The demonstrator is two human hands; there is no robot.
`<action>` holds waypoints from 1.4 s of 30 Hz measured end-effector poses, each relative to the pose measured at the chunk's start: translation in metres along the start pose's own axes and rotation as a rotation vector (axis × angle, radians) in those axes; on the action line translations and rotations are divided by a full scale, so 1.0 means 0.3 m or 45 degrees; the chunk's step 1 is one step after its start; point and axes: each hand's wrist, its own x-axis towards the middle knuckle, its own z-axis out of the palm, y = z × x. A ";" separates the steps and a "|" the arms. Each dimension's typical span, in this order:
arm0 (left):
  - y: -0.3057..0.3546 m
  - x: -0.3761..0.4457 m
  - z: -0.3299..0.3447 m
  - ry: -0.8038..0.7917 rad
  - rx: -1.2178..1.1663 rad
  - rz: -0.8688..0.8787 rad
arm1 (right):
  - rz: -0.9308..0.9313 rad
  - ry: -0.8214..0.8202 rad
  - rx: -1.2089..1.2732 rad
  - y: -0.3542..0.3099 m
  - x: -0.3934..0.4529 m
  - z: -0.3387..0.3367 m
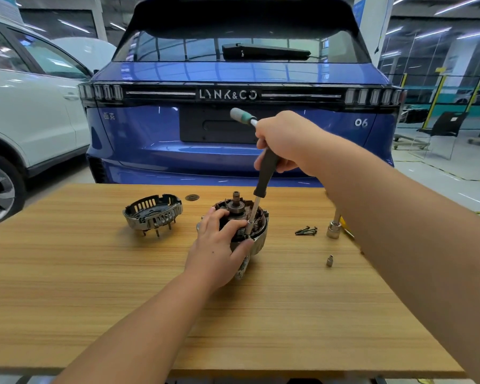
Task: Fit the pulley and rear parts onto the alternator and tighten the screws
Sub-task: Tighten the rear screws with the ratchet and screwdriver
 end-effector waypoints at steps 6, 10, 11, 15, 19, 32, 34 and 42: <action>0.002 0.001 -0.007 -0.013 -0.015 -0.014 | 0.215 -0.241 0.916 0.014 -0.045 0.036; 0.006 0.002 -0.009 -0.014 -0.015 -0.021 | 0.278 -0.196 1.531 0.027 -0.034 0.093; 0.006 0.003 -0.010 -0.018 -0.017 -0.021 | 0.298 -0.137 1.646 0.031 -0.026 0.100; -0.002 0.006 -0.008 -0.015 -0.009 -0.011 | 0.258 0.079 1.808 0.068 -0.017 0.133; -0.004 0.006 -0.005 0.004 -0.034 -0.003 | -0.148 0.347 1.496 0.105 -0.038 0.198; 0.004 -0.002 -0.006 0.027 -0.027 -0.002 | -0.900 0.565 -0.866 0.093 -0.011 0.133; 0.004 -0.003 -0.005 0.035 -0.028 0.000 | -0.874 0.462 -0.892 0.072 -0.017 0.116; -0.001 -0.001 -0.004 0.017 -0.009 0.007 | -0.316 0.064 -0.344 -0.045 0.013 0.047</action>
